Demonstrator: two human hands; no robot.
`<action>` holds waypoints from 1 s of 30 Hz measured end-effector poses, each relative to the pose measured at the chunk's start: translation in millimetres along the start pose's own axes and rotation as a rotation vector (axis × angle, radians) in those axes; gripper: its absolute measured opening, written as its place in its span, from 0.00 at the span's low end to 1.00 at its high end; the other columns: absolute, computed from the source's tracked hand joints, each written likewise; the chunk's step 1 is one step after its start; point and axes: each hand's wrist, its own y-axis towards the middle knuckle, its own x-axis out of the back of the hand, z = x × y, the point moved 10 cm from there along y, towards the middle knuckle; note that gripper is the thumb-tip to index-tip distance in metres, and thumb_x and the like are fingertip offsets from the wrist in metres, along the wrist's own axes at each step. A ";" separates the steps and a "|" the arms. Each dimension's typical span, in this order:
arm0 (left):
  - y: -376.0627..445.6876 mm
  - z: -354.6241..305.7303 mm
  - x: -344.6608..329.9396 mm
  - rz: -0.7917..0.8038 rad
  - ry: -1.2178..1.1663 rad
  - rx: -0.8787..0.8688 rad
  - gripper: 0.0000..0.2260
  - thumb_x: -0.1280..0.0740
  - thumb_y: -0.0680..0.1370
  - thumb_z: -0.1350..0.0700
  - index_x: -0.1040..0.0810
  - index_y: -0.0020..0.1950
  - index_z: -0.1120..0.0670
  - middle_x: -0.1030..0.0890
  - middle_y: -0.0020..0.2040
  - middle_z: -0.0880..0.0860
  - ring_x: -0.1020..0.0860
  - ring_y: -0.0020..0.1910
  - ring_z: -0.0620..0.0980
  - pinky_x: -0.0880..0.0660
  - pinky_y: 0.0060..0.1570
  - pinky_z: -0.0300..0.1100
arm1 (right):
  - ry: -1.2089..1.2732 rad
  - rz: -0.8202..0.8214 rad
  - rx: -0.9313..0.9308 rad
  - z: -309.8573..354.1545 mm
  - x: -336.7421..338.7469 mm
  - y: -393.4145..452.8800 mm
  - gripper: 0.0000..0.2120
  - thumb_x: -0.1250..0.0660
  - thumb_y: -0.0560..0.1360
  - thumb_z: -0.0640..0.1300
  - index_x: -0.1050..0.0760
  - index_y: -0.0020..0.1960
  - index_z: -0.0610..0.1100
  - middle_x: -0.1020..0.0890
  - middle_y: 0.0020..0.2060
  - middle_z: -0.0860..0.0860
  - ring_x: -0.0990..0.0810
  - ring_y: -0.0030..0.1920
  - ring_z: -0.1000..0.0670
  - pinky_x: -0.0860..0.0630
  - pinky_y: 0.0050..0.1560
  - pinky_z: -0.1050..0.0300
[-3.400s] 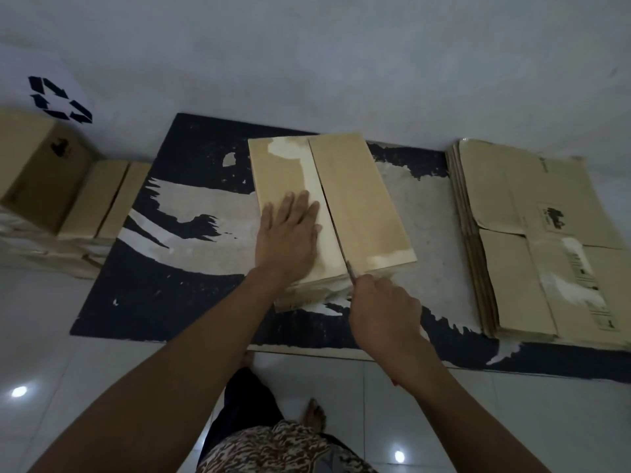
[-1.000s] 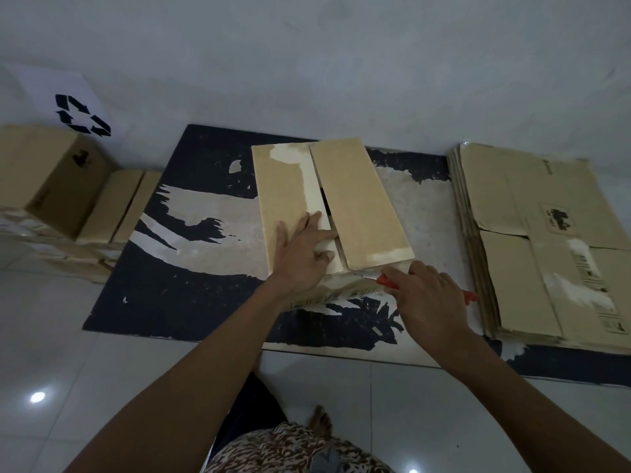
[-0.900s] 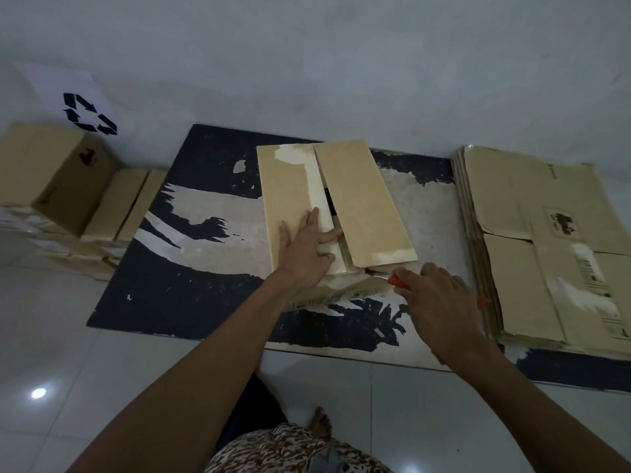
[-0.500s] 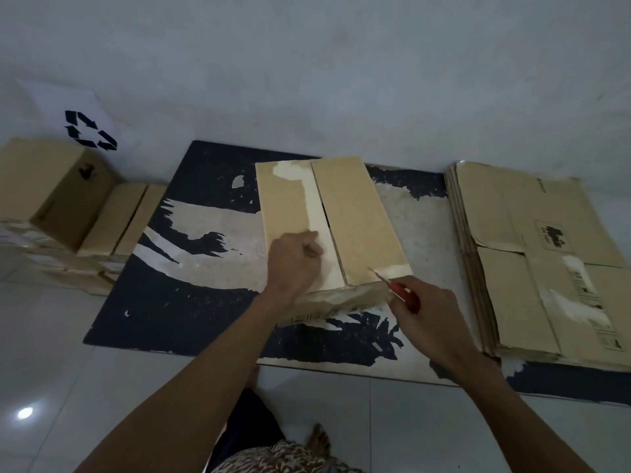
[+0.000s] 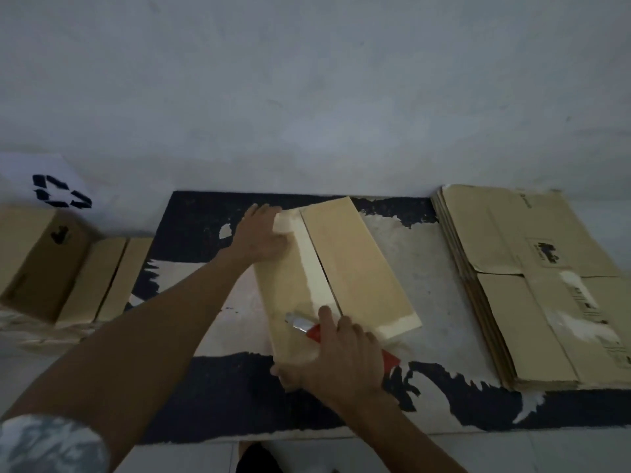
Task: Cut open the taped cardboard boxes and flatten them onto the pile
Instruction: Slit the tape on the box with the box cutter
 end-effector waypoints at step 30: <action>-187.0 -79.1 -43.3 0.068 0.079 -0.274 0.14 0.35 0.79 0.45 0.20 0.57 0.53 0.28 0.54 0.51 0.29 0.50 0.47 0.32 0.46 0.40 | 0.734 -0.042 -0.417 -129.9 -6.8 49.4 0.45 0.23 0.58 0.67 0.34 0.68 0.49 0.21 0.56 0.54 0.20 0.56 0.47 0.20 0.54 0.44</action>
